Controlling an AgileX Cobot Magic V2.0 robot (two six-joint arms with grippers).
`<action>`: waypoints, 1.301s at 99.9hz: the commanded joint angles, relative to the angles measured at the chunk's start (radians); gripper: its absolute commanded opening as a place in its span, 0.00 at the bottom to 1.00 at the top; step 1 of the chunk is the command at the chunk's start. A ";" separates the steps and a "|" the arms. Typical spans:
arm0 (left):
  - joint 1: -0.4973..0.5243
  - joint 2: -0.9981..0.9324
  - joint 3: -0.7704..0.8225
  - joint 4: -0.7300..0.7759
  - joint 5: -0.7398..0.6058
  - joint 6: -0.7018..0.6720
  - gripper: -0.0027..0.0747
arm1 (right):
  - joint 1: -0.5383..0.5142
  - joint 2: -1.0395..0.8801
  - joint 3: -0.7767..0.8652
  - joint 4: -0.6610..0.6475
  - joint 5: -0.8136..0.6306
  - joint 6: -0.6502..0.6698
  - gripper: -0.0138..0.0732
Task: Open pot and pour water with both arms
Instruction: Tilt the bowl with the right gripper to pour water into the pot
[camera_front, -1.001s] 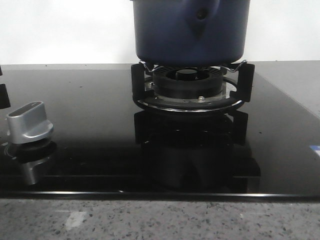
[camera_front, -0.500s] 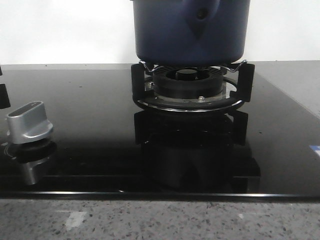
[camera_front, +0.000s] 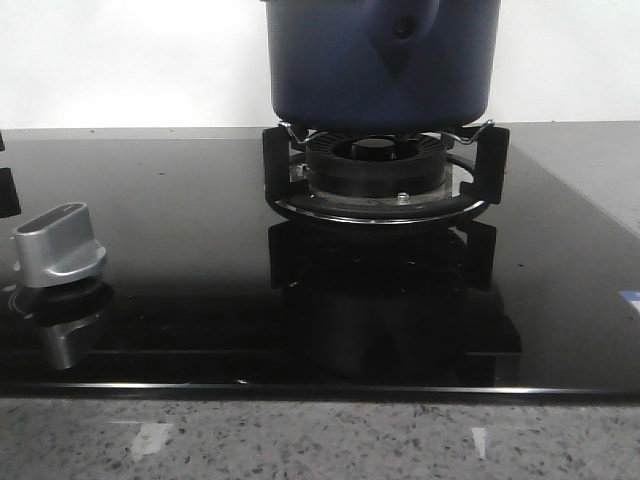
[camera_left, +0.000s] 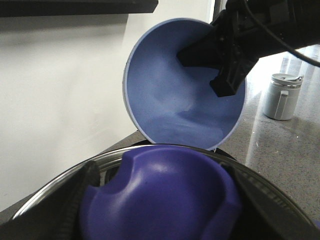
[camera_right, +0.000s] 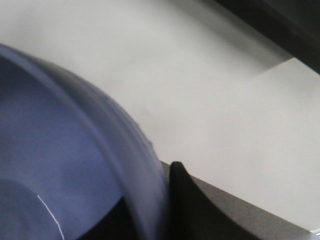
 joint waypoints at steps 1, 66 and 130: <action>0.004 -0.037 -0.031 -0.088 0.024 -0.003 0.43 | 0.007 -0.037 -0.037 -0.116 -0.035 0.022 0.11; 0.004 -0.037 -0.031 -0.088 0.022 -0.003 0.43 | 0.073 -0.037 -0.037 -0.401 -0.040 0.022 0.11; 0.004 -0.037 -0.031 -0.088 0.022 -0.003 0.43 | 0.144 -0.037 -0.037 -0.570 -0.015 0.029 0.11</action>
